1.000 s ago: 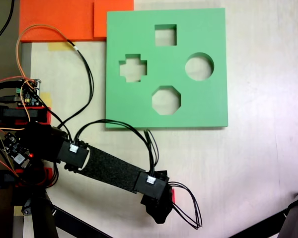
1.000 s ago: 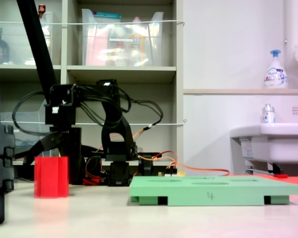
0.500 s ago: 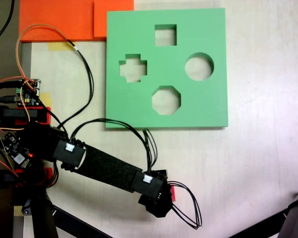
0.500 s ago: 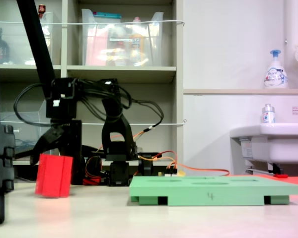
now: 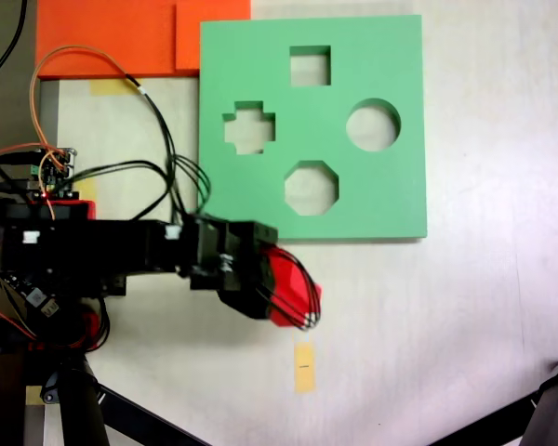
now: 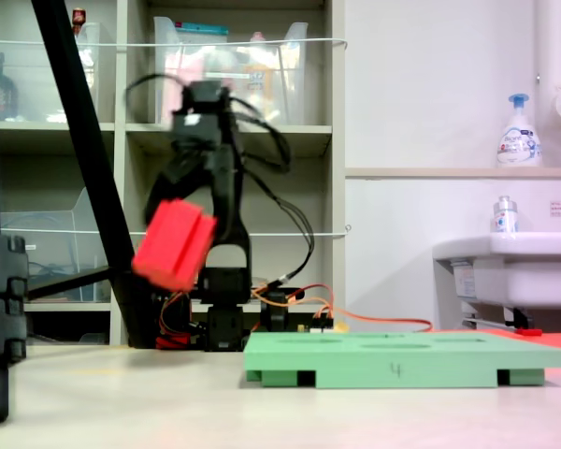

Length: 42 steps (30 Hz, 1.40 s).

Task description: Put the cross columnar block into the corresponding hole

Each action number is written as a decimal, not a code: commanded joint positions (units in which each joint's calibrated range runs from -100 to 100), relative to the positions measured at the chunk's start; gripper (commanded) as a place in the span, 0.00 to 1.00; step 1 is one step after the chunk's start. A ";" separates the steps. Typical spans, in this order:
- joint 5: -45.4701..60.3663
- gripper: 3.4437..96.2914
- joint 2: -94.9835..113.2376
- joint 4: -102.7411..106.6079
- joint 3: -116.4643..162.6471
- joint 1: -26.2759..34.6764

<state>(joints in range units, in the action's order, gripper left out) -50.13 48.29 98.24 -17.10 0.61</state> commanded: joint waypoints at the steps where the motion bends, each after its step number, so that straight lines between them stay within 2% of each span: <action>1: -10.60 0.34 6.88 1.76 -1.15 8.50; 7: -20.27 0.36 -6.25 1.76 -4.14 18.17; 16: -28.52 0.36 -21.47 1.76 -8.12 24.91; 30: -29.06 0.36 -40.33 1.76 -19.89 27.30; 42: -29.06 0.36 -44.38 0.41 -20.69 28.42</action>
<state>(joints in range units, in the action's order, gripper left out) -78.95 3.97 98.53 -34.74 28.60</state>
